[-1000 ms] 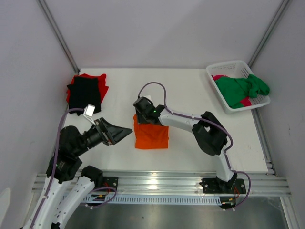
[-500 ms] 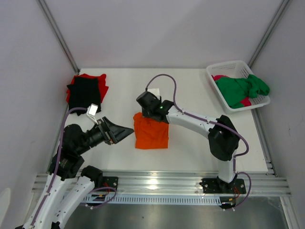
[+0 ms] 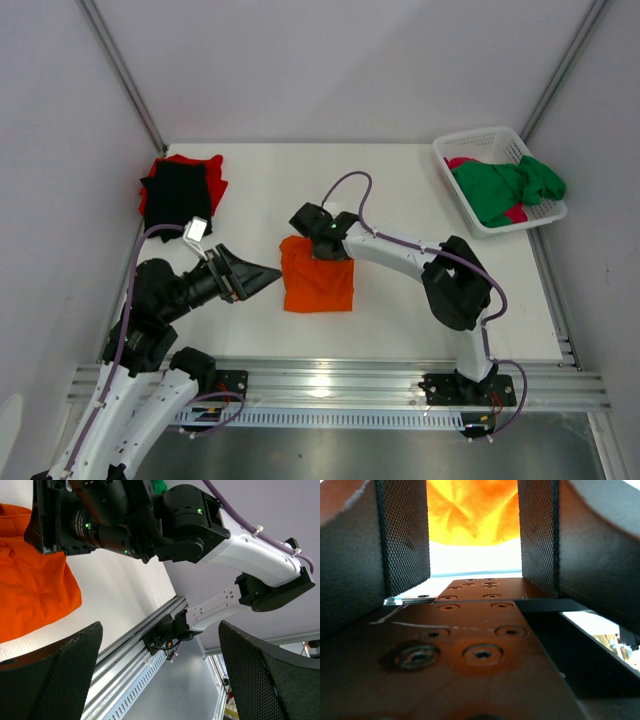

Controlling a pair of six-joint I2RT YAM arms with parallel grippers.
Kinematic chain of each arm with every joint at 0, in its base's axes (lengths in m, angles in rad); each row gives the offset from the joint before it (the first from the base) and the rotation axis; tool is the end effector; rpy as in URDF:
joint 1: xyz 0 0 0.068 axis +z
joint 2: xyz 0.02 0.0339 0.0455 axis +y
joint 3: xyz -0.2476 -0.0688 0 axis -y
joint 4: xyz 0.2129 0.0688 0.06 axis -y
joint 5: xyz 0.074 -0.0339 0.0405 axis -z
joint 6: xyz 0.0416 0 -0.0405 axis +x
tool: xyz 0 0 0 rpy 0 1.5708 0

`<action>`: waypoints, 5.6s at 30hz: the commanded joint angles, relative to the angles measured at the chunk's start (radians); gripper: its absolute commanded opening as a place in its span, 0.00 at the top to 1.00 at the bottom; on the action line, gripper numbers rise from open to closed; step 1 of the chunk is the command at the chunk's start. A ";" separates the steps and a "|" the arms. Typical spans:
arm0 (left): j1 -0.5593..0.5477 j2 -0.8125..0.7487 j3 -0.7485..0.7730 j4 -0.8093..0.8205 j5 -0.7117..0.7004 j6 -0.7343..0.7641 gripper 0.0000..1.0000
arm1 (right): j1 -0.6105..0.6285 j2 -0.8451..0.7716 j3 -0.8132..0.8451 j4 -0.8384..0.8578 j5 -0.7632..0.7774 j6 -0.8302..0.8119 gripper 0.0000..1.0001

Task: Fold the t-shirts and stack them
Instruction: Smooth out wrinkles on the folded tshirt

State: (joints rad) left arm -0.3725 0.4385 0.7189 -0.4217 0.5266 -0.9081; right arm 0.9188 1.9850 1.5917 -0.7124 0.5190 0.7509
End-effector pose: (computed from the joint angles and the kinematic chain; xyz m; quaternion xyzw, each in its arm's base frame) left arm 0.0787 -0.0532 0.3197 -0.0285 0.7484 -0.5357 0.3900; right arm 0.2522 0.2964 0.2156 -0.0199 0.9421 -0.0025 0.3346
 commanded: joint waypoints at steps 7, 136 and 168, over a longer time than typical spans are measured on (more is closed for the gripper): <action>0.006 0.005 0.016 0.001 -0.013 0.014 0.00 | -0.014 0.046 -0.022 -0.049 -0.017 0.094 0.47; 0.006 -0.106 0.157 -0.322 -0.478 0.120 0.00 | 0.175 -0.019 -0.079 0.291 -0.329 -0.099 0.47; 0.006 -0.083 0.137 -0.310 -0.441 0.138 0.01 | 0.146 -0.012 -0.079 0.153 -0.272 -0.008 0.48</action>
State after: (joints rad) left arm -0.3717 0.3397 0.8753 -0.7506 0.0597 -0.7845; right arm 1.0695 2.0624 1.5265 -0.5419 0.1749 0.7582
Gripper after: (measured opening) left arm 0.994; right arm 0.523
